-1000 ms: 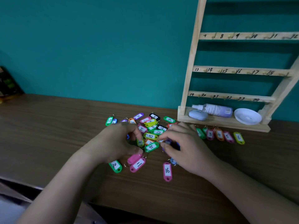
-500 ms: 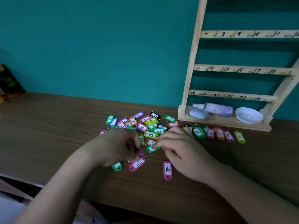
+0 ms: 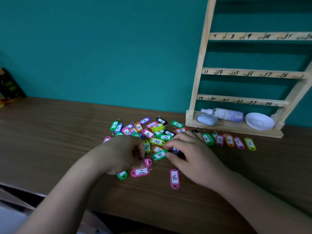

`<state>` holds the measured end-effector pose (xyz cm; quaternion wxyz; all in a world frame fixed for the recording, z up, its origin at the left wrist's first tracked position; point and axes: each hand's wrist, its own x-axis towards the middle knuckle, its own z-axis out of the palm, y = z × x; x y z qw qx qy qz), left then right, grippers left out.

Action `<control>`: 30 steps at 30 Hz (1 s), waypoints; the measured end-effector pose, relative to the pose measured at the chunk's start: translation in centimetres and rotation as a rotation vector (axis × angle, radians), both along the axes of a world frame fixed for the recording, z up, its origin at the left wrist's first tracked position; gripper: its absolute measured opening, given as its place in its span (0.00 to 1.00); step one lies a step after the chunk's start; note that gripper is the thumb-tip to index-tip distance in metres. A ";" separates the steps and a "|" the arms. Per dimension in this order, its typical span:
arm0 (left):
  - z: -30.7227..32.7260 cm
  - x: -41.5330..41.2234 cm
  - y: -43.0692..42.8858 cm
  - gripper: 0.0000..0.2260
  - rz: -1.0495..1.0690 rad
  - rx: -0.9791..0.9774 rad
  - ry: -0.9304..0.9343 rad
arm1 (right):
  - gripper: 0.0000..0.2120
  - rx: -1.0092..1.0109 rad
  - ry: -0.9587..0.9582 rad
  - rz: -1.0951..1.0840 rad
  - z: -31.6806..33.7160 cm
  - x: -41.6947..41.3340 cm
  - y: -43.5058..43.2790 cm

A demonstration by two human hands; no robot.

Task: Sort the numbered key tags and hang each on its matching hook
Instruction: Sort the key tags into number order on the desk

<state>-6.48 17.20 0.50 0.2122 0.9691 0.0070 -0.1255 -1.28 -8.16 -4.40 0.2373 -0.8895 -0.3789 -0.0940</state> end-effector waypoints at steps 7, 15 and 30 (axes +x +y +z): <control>-0.2 0.0 0.1 0.10 0.008 -0.054 -0.084 | 0.08 0.020 -0.008 0.029 0.1 -0.1 0.1; 0.1 0.0 0.6 0.08 -0.052 -0.087 -0.027 | 0.03 0.125 0.065 0.051 0.1 -0.1 -0.2; 0.1 0.5 2.4 0.09 0.082 -0.140 -0.237 | 0.08 0.038 0.036 0.111 0.4 -0.6 -0.1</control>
